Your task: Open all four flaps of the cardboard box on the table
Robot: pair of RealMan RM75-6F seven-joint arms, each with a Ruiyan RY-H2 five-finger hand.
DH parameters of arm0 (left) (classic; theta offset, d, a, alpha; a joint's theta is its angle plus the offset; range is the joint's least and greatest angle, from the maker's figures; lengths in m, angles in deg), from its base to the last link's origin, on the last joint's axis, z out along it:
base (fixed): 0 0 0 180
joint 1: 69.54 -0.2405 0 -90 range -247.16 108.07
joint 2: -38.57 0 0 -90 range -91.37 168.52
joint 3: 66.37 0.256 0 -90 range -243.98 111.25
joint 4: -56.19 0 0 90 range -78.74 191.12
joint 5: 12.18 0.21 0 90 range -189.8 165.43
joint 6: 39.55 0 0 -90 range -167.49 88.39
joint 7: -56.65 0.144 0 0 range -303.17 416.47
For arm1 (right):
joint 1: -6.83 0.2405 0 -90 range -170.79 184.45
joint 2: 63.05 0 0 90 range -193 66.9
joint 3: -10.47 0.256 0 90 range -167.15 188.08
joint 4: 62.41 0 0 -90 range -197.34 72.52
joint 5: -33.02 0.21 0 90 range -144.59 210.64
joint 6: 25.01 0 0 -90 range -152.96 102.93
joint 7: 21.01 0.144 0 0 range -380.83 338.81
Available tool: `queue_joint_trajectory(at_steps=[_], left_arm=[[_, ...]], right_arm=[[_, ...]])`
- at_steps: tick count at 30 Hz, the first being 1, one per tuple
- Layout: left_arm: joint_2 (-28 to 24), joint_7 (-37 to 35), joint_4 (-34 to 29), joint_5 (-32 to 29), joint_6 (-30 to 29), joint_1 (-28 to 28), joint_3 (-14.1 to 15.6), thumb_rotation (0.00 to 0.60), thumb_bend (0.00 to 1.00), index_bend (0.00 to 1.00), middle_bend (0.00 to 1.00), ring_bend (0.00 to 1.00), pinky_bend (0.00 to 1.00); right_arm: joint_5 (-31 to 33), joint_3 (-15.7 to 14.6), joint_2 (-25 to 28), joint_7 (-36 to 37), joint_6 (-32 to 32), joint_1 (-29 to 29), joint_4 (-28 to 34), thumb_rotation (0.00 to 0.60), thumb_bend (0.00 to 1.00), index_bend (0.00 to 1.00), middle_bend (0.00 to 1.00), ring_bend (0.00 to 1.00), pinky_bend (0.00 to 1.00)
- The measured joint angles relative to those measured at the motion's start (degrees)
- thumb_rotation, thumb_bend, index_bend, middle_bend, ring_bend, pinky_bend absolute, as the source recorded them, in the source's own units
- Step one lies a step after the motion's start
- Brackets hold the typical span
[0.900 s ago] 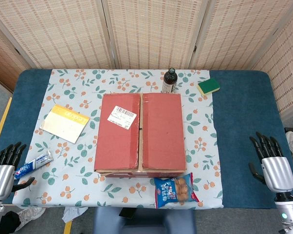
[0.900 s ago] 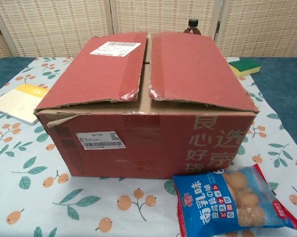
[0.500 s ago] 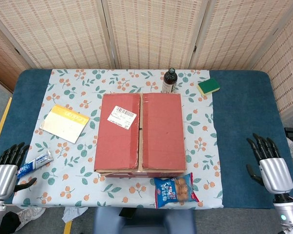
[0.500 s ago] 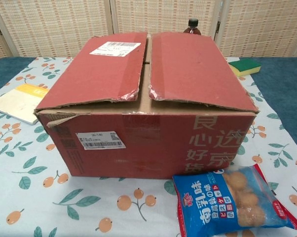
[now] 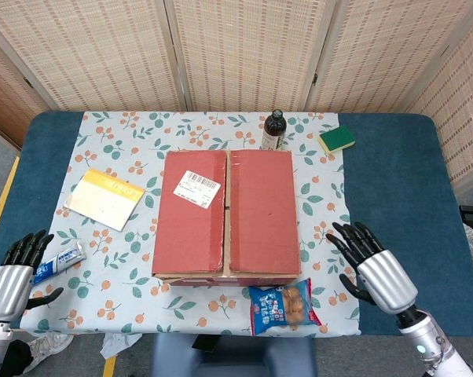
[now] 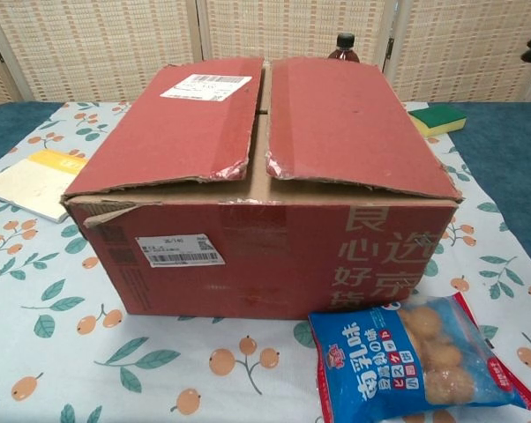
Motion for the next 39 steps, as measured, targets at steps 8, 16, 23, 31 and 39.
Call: queue_joint_trajectory(at_steps=[8, 16, 23, 31, 39], left_arm=[[-0.11, -1.07, 0.25, -0.29, 0.00, -0.06, -0.01, 0.600, 0.19, 0.00, 0.08, 0.05, 0.14], [-0.29, -1.57, 0.04, -0.79, 0.44, 0.02, -0.05, 0.600, 0.19, 0.00, 0.08, 0.06, 0.14], [0.07, -1.20, 0.76, -1.35, -0.24, -0.20, -0.48, 0.600, 0.19, 0.00, 0.08, 0.06, 0.14], [0.25, -1.62, 0.93, -1.16, -1.24, -0.55, -0.66, 0.600, 0.19, 0.00, 0.06, 0.07, 0.13], [-0.85, -1.26, -0.78, -2.21, -0.39, -0.93, -0.24, 0.600, 0.19, 0.00, 0.03, 0.06, 0.13]], right_arm=[[-1.46, 1.67, -1.13, -3.39, 4.27, 4.40, 4.42, 0.600, 0.42, 0.00, 0.00, 0.00, 0.00], [-1.48, 3.79, -6.24, -5.19, 6.65, 7.86, 4.13, 0.600, 0.41, 0.00, 0.00, 0.00, 0.00], [0.47, 5.18, -11.02, -6.41, 9.69, 11.03, 2.49, 0.600, 0.40, 0.00, 0.00, 0.00, 0.00], [1.83, 5.80, -15.50, -8.19, 12.35, 14.31, 1.23, 0.600, 0.40, 0.00, 0.00, 0.00, 0.00], [2.57, 5.60, -18.58, -9.30, 12.93, 15.87, -0.86, 0.600, 0.40, 0.00, 0.00, 0.00, 0.00]])
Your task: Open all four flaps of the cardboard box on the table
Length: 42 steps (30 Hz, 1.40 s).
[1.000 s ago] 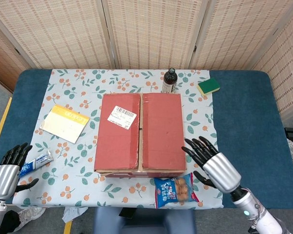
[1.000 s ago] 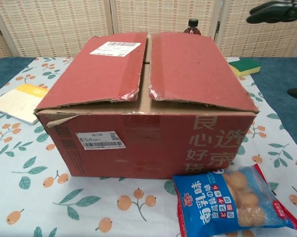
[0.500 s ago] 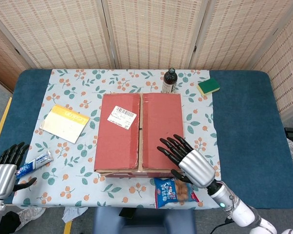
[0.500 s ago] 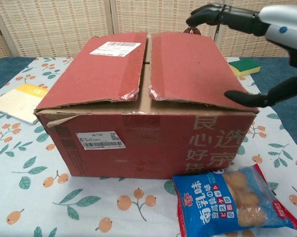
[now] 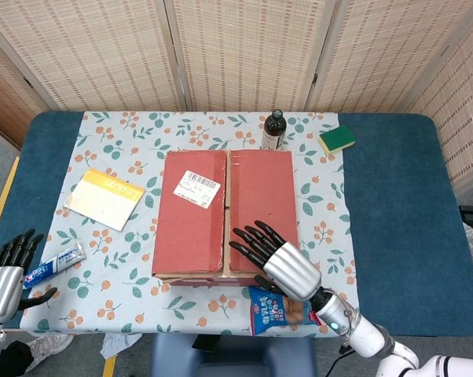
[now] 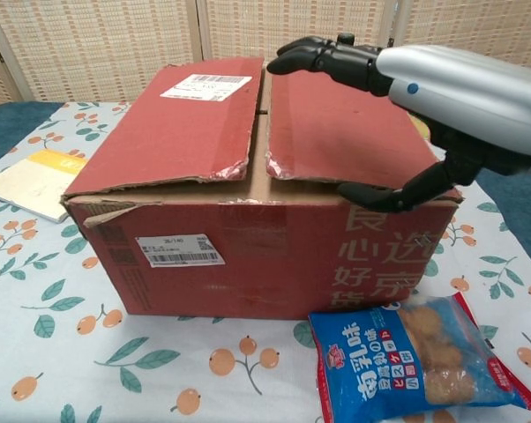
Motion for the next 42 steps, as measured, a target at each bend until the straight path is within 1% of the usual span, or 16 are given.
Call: queue_joint_trajectory(at_steps=[4, 14, 19, 28, 34, 42], left_arm=[[-0.54, 0.48, -0.92, -0.10, -0.46, -0.39, 0.09, 0.600, 0.19, 0.00, 0.03, 0.06, 0.13], [-1.41, -1.80, -1.12, 0.47, -0.65, -0.71, 0.32, 0.600, 0.19, 0.00, 0.01, 0.03, 0.13], [-2.05, -2.86, -1.36, -0.06, -0.18, -0.67, 0.19, 0.600, 0.19, 0.00, 0.00, 0.01, 0.13], [-2.10, -4.20, -0.77, 1.33, -1.58, -1.03, 0.21, 0.600, 0.19, 0.00, 0.00, 0.01, 0.13], [-1.97, -4.89, -0.52, 0.09, -2.00, -1.27, -0.52, 0.600, 0.19, 0.00, 0.00, 0.01, 0.13], [-1.78, -5.30, -0.57, 0.59, -3.36, -1.73, -0.79, 0.600, 0.19, 0.00, 0.00, 0.01, 0.13]], right_arm=[[1.22, 0.20, -1.73, -1.30, 0.65, 0.81, -0.79, 0.600, 0.40, 0.00, 0.00, 0.00, 0.00], [2.62, 1.34, -5.63, -5.44, 0.19, 2.21, -3.40, 0.600, 0.40, 0.00, 0.00, 0.00, 0.00], [5.42, 2.63, -6.93, -7.18, 1.69, 3.60, -3.69, 0.600, 0.40, 0.00, 0.00, 0.00, 0.00], [9.28, 4.79, -8.35, -8.09, 2.26, 5.43, -3.20, 0.600, 0.40, 0.00, 0.00, 0.00, 0.00], [9.72, 5.37, -9.07, -7.39, 1.67, 6.41, -3.04, 0.600, 0.40, 0.00, 0.00, 0.00, 0.00], [9.47, 5.51, -9.47, -7.24, 0.45, 7.08, -2.48, 0.600, 0.40, 0.00, 0.00, 0.00, 0.00]])
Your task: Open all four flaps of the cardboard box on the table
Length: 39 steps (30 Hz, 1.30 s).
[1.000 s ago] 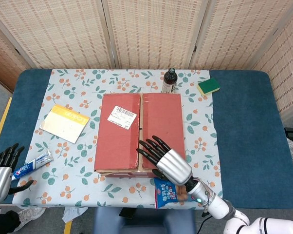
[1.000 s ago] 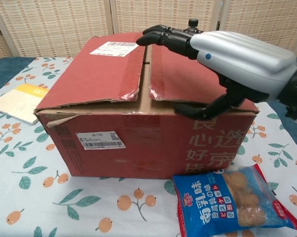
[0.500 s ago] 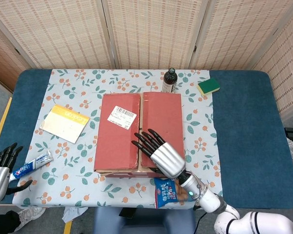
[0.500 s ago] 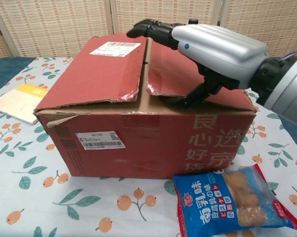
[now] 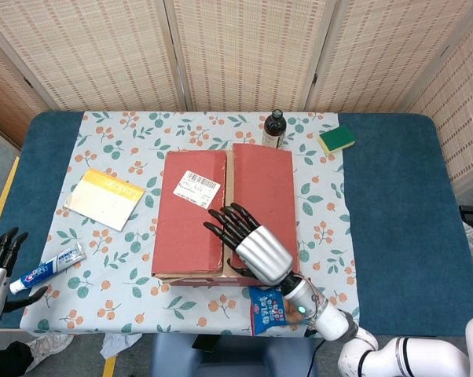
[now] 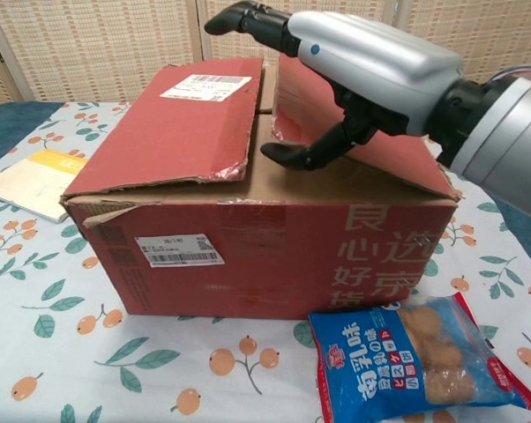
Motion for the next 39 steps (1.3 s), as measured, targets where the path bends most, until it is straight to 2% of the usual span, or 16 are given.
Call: queue_joint_trajectory(at_steps=[15, 21, 26, 33, 39], left_arm=[[0.86, 3.50, 0.36, 0.50, 0.04, 0.10, 0.05, 0.600, 0.19, 0.00, 0.00, 0.01, 0.13], [1.49, 6.04, 0.49, 0.59, 0.53, 0.38, 0.16, 0.600, 0.19, 0.00, 0.00, 0.01, 0.13], [2.12, 7.75, 0.38, 0.85, 1.11, 0.76, 0.32, 0.600, 0.19, 0.00, 0.00, 0.01, 0.13], [2.76, 9.50, 0.19, 1.47, 2.13, 1.41, 0.72, 0.600, 0.19, 0.00, 0.00, 0.01, 0.13], [3.01, 9.70, 0.19, 2.31, 1.94, 1.47, 1.03, 0.600, 0.19, 0.00, 0.00, 0.01, 0.13]], right_arm=[[-5.75, -1.90, 5.85, -3.67, -9.57, -4.40, 4.93, 0.600, 0.40, 0.00, 0.00, 0.00, 0.00], [-9.36, -4.14, 9.70, -3.50, -16.76, -9.15, 6.58, 0.600, 0.40, 0.00, 0.00, 0.00, 0.00], [-13.88, -7.16, 13.89, -2.23, -24.74, -14.69, 7.19, 0.600, 0.40, 0.00, 0.00, 0.00, 0.00], [-18.83, -11.55, 18.05, 0.11, -36.03, -23.92, 4.25, 0.600, 0.40, 0.00, 0.00, 0.00, 0.00], [-16.46, -14.13, 19.22, 4.15, -40.52, -30.35, -1.59, 0.600, 0.40, 0.00, 0.00, 0.00, 0.00]])
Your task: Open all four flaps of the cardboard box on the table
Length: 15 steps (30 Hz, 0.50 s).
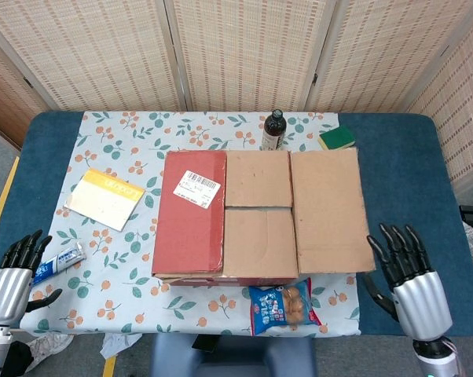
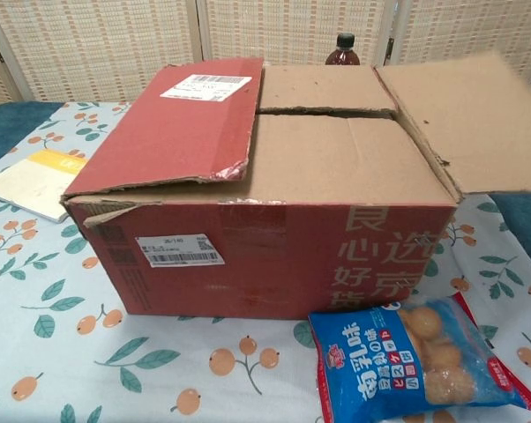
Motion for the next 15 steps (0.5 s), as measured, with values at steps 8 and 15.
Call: queue_joint_trajectory(at_steps=[8, 15], left_arm=[[0.68, 1.05, 0.62, 3.25, -0.97, 0.14, 1.04, 0.600, 0.19, 0.00, 0.00, 0.01, 0.13], [1.04, 5.26, -2.00, 6.97, -0.60, 1.47, 1.50, 0.600, 0.20, 0.00, 0.01, 0.03, 0.14]], right_arm=[[2.21, 0.58, -1.38, 9.03, -4.69, -3.40, -7.78, 0.600, 0.40, 0.00, 0.00, 0.00, 0.00], [5.11, 2.44, -3.27, 16.94, -4.27, -3.75, -13.54, 0.600, 0.40, 0.00, 0.00, 0.00, 0.00]])
